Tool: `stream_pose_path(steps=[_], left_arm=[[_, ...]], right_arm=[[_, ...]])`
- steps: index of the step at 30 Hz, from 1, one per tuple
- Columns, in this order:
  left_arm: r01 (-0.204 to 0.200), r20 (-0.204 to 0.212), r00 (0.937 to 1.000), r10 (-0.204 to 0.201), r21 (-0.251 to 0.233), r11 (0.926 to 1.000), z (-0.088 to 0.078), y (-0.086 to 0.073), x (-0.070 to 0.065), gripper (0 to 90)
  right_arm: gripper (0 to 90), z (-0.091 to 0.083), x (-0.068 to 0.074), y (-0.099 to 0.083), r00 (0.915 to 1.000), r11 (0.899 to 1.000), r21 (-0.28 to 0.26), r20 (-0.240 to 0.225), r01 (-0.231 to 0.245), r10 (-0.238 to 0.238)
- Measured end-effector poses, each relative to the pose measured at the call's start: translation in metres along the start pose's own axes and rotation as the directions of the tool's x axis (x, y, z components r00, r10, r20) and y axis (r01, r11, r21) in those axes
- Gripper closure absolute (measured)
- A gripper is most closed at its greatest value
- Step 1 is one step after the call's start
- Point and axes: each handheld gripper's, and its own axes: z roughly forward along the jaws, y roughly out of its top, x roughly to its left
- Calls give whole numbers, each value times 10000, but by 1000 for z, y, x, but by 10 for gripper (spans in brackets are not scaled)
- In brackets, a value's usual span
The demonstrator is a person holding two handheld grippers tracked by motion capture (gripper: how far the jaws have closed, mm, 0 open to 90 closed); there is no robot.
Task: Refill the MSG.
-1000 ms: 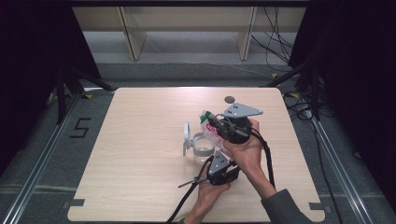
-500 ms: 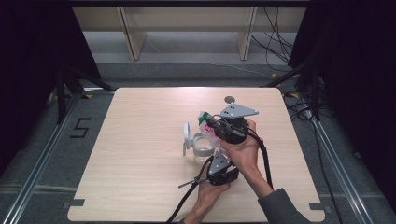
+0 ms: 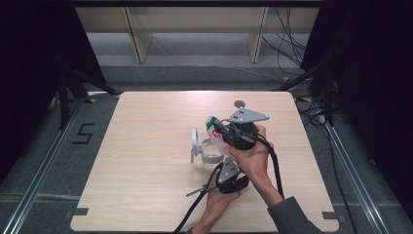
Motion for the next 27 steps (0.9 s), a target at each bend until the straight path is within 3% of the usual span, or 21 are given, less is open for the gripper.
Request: stream_pose_path(steps=[1,7,8,10,13,25,27], left_arm=[[-12,-8,10000,12,12,10000,0,0,0,765],[-11,-54,10000,11,16,10000,1,1,0,767],[-26,-53,10000,26,14,10000,0,1,1,767],[39,-4,10000,-39,-10,10000,0,2,1,767],[47,32,10000,-47,-27,10000,0,1,0,768],[-128,91,9999,128,-49,9999,0,2,0,768],[-98,62,9999,99,-54,9999,0,2,-1,768]], right_arm=[[900,0,-2,1,9997,9997,8,-35,248,-248],[900,4,1,0,9996,9996,116,69,259,-260],[900,3,2,0,10000,9998,219,14,-7,7],[900,3,2,0,10000,9999,151,45,-50,49],[900,6,2,0,9998,9994,274,3,211,-212],[900,11,1,-1,9999,9998,150,46,165,-166],[900,12,1,-2,10000,9997,240,9,-12,12]])
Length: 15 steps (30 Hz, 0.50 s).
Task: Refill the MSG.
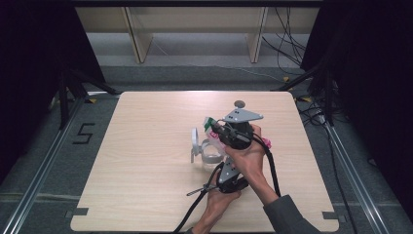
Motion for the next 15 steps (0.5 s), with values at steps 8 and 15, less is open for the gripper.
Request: stream_pose_path(steps=[8,15], left_arm=[[38,36,10000,-37,-34,10000,0,1,1,769],[61,68,10000,-61,-40,10000,0,0,1,769]], right_arm=[[900,0,-1,0,9998,9997,-192,110,177,-175],[900,1,-1,0,9999,9999,-32,14,154,-154]])
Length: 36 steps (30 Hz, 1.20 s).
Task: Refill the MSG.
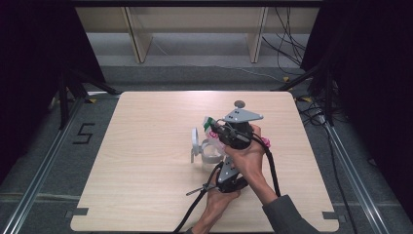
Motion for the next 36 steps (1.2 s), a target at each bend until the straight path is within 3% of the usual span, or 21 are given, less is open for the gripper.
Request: stream_pose_path(steps=[5,19,23,32,33,35,36], left_arm=[[-9,-3,10000,9,7,10000,-1,1,0,769],[41,-25,10000,-41,-54,10000,-1,1,0,770],[59,-47,10000,-59,-67,10000,-1,1,0,770],[70,-8,10000,-70,-138,9999,-1,1,-1,770],[58,-15,10000,-58,-128,9999,-1,1,-1,771],[20,-62,10000,-21,-131,9999,-2,2,0,771],[89,-3,10000,-89,-176,9998,-1,3,0,771]], right_arm=[[900,0,2,0,9997,9997,-103,60,-220,221],[900,3,3,0,10000,9999,85,-64,76,-76],[900,2,4,0,9996,9997,-23,-77,-254,254],[900,4,4,-1,9999,10000,4,-100,67,-67],[900,4,6,-1,9998,9998,97,-32,-191,192],[900,4,3,0,9999,10000,-2,-131,58,-58],[900,3,4,0,9998,9999,-58,-123,-141,140]])
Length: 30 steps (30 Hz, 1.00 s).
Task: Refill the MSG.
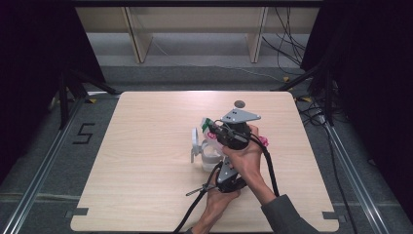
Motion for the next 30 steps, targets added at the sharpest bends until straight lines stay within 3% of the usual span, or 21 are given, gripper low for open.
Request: stream_pose_path(steps=[1,2,3,6,7,11,14,20,24,25,30], left_arm=[[48,34,10000,-48,21,10000,0,0,0,771],[-406,-46,9992,409,447,9982,-1,1,2,771],[-359,-91,9993,363,394,9986,-1,1,1,771],[-389,-144,9991,393,325,9987,-2,2,2,771],[-407,-106,9991,412,374,9985,-2,2,2,772],[-421,-125,9990,426,362,9985,-2,1,2,772],[-452,-145,9988,458,391,9982,-2,1,2,772],[-457,-133,9988,463,377,9982,-3,2,3,771],[-450,-135,9989,455,376,9983,-2,2,2,771],[-452,-145,9988,458,381,9982,-2,2,2,771],[-457,-135,9988,462,388,9982,-2,2,2,772]], right_arm=[[900,1,0,0,10000,10000,34,-13,76,-76],[900,2,1,-1,9998,9998,54,-23,194,-194],[900,3,1,-1,9998,9995,232,-21,218,-217],[900,4,0,0,9997,9998,-4,-96,206,-206],[900,3,2,0,10000,10000,-16,-54,37,-37],[900,3,2,0,9997,9997,143,-78,219,-218],[900,4,2,-1,10000,9999,-108,16,52,-52],[900,3,0,0,9999,10000,-47,-139,-57,56],[900,3,-1,0,9999,9998,-137,-115,123,-125],[900,3,1,0,9997,9997,-136,-136,-215,213],[900,3,0,0,9998,9999,-92,-137,-125,124]])
